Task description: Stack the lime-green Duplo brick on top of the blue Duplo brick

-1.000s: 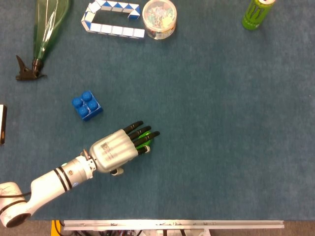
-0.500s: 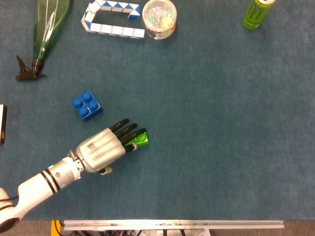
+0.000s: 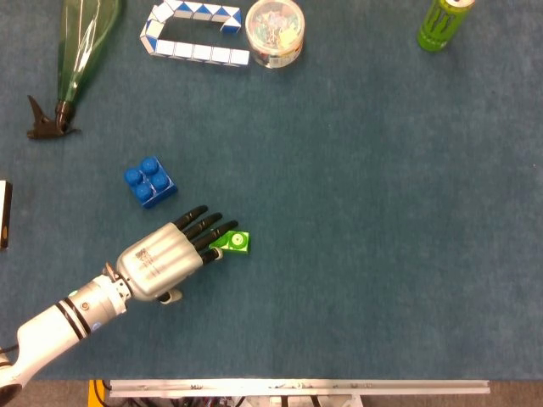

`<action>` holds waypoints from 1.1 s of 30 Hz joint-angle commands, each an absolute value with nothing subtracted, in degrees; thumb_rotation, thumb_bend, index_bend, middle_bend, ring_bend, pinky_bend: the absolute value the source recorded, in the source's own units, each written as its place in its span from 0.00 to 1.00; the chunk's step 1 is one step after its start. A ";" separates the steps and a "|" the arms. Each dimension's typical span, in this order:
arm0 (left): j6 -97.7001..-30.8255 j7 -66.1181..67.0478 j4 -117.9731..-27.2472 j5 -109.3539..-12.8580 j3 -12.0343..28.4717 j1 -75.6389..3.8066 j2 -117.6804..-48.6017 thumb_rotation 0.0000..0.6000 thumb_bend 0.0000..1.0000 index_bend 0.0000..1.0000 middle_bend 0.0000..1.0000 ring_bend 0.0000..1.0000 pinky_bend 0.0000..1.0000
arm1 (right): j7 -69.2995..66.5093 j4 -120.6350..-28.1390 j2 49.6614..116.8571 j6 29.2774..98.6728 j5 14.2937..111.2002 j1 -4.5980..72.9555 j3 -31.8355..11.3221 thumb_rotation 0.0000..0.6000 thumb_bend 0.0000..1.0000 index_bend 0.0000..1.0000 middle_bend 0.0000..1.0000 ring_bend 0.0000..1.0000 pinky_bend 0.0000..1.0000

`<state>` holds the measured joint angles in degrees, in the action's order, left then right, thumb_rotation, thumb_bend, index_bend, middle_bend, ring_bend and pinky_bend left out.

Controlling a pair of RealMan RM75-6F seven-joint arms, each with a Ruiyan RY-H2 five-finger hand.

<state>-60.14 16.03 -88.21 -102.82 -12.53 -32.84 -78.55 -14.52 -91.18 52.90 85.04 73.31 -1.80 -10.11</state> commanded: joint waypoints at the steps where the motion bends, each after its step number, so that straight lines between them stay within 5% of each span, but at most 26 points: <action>1: -60.45 16.41 -89.73 -103.35 -12.53 -32.87 -77.66 1.00 0.00 0.29 0.00 0.00 0.07 | -14.54 -91.22 52.89 85.10 73.34 -1.84 -10.11 1.00 0.07 0.54 0.39 0.30 0.30; 13: -61.89 16.90 -96.19 -100.83 -8.62 -33.19 -74.52 1.00 0.00 0.36 0.00 0.00 0.07 | -15.01 -91.26 52.83 85.66 73.75 -2.20 -10.11 1.00 0.07 0.54 0.39 0.30 0.30; 24: -55.93 21.57 -102.98 -86.46 -2.55 -34.26 -73.60 1.00 0.03 0.33 0.00 0.00 0.07 | -15.44 -91.11 52.73 85.44 73.65 -2.24 -10.18 1.00 0.07 0.54 0.39 0.30 0.30; 33: -45.51 25.84 -106.55 -63.91 0.88 -39.54 -72.67 1.00 0.03 0.28 0.00 0.00 0.07 | -16.21 -90.80 52.64 85.10 73.63 -2.25 -10.21 1.00 0.07 0.54 0.39 0.30 0.30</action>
